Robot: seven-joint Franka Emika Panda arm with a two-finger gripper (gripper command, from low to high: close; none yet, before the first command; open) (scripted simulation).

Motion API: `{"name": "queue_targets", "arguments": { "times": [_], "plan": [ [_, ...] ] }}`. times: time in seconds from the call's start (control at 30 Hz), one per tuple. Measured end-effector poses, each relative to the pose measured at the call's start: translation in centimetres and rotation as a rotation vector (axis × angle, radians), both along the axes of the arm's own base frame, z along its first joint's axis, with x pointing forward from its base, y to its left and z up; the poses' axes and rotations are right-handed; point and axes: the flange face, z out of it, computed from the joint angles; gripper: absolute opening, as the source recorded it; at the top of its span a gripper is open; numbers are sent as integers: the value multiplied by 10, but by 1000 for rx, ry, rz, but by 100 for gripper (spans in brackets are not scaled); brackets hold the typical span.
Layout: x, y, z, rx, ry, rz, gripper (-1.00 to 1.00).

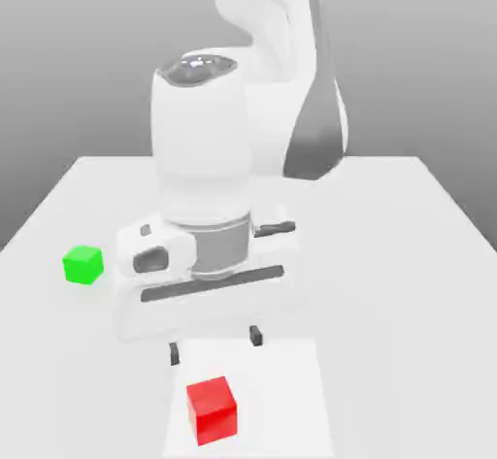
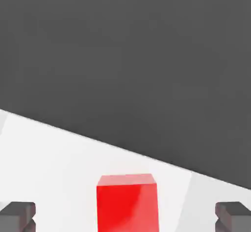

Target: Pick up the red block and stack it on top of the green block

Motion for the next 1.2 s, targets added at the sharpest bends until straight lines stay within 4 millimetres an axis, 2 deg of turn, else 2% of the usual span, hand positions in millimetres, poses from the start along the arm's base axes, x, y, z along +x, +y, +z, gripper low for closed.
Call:
{"name": "queue_targets", "arguments": {
  "times": [0.13,0.17,0.4,0.57,0.63,0.67,0.7,0.77,0.8,0.83,0.93,1.03,1.1,1.2],
  "plan": [
    [-2,-1,-51,-7,16,9,0],
    [-3,-1,-64,-7,17,9,-100],
    [-4,-1,-67,-6,18,9,-100],
    [-4,-3,-14,-6,18,9,-100],
    [-18,-41,2,-21,18,18,-100],
    [-29,-66,8,-29,20,18,-100],
    [-45,-100,14,-36,22,-2,-100],
    [-82,-154,23,-47,29,-21,-100],
    [-103,-179,27,-49,33,-30,-100],
    [-121,-193,30,-51,37,-18,-100],
    [-169,-221,37,-50,44,48,-100],
    [-228,-247,39,-40,47,80,-100],
    [-268,-258,38,-29,44,98,-100],
    [-325,-262,34,-12,28,129,-100]
  ]
}}
